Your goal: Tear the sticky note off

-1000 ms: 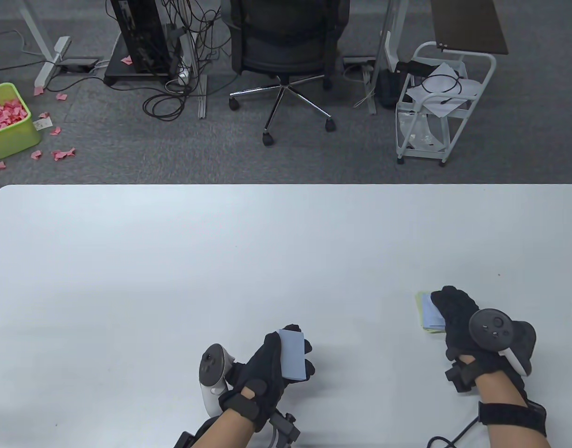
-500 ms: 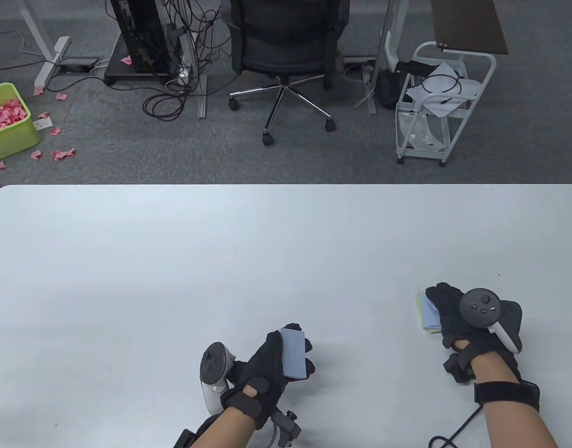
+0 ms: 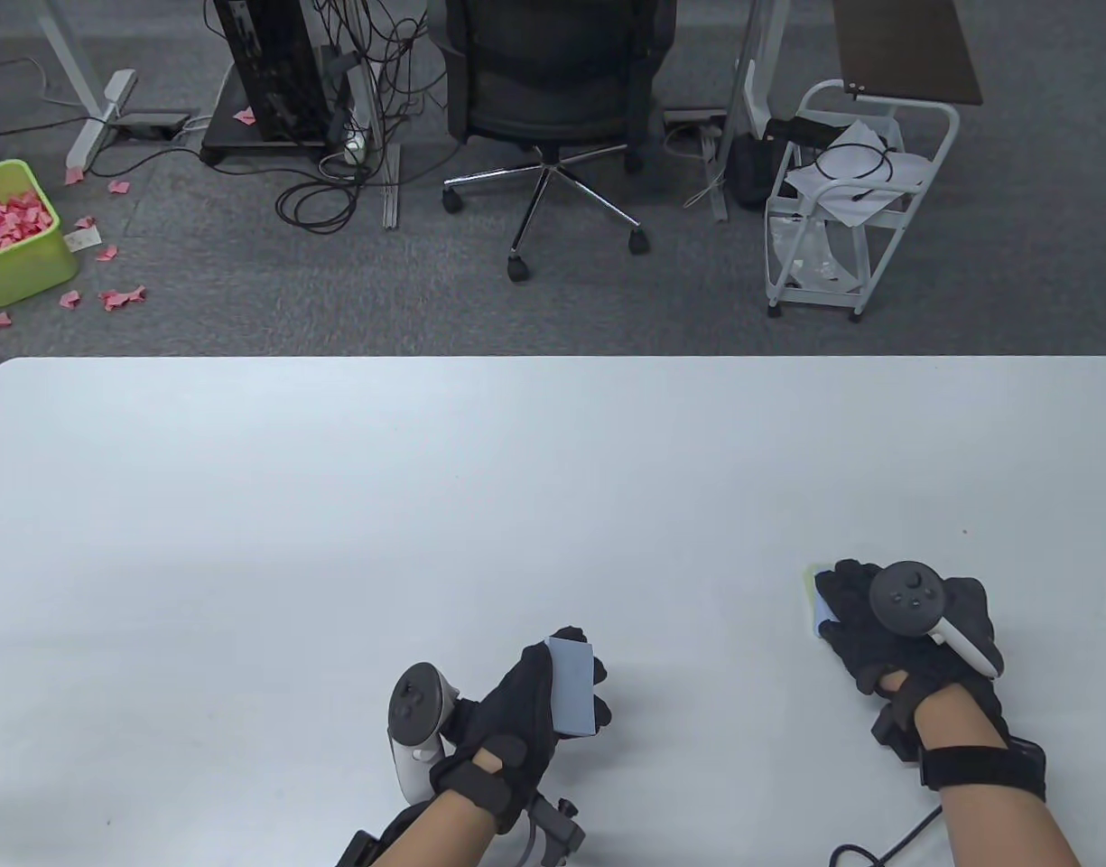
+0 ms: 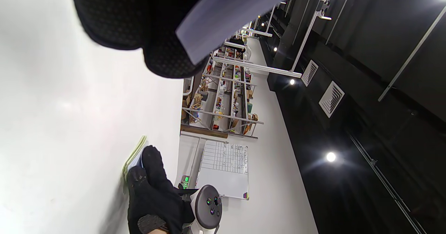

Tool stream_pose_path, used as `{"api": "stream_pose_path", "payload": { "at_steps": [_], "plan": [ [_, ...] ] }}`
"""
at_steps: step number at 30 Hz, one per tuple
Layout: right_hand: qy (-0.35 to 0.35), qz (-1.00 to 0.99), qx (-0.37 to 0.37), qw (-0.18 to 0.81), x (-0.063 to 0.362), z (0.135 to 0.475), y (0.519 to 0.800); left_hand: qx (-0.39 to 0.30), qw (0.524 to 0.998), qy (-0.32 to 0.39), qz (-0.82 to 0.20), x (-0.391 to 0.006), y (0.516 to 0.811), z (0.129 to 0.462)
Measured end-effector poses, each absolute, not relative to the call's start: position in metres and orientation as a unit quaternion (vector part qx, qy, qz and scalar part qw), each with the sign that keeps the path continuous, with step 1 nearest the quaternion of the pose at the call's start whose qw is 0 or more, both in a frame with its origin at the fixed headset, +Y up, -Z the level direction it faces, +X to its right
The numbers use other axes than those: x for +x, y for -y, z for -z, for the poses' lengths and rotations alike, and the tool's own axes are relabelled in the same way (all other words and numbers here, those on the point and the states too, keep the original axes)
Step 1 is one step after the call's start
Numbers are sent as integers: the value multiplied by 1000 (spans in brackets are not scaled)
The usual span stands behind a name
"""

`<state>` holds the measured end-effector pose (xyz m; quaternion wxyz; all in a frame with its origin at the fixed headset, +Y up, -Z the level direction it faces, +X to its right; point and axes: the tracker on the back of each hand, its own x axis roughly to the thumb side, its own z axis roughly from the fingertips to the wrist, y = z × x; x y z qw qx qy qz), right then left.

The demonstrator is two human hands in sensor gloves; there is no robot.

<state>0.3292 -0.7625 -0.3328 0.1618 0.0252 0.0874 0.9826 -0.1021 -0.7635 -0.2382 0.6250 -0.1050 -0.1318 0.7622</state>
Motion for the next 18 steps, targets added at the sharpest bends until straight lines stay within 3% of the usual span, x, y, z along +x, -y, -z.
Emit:
{"api": "stream_pose_path", "payload": {
  "at_steps": [6, 18],
  "plan": [
    [-72, -991, 17, 111, 317, 336, 759, -105, 632, 135, -756, -100, 764, 237],
    [-161, -985, 1, 61, 303, 335, 775, -108, 636, 136, -752, -98, 764, 235]
  ]
}}
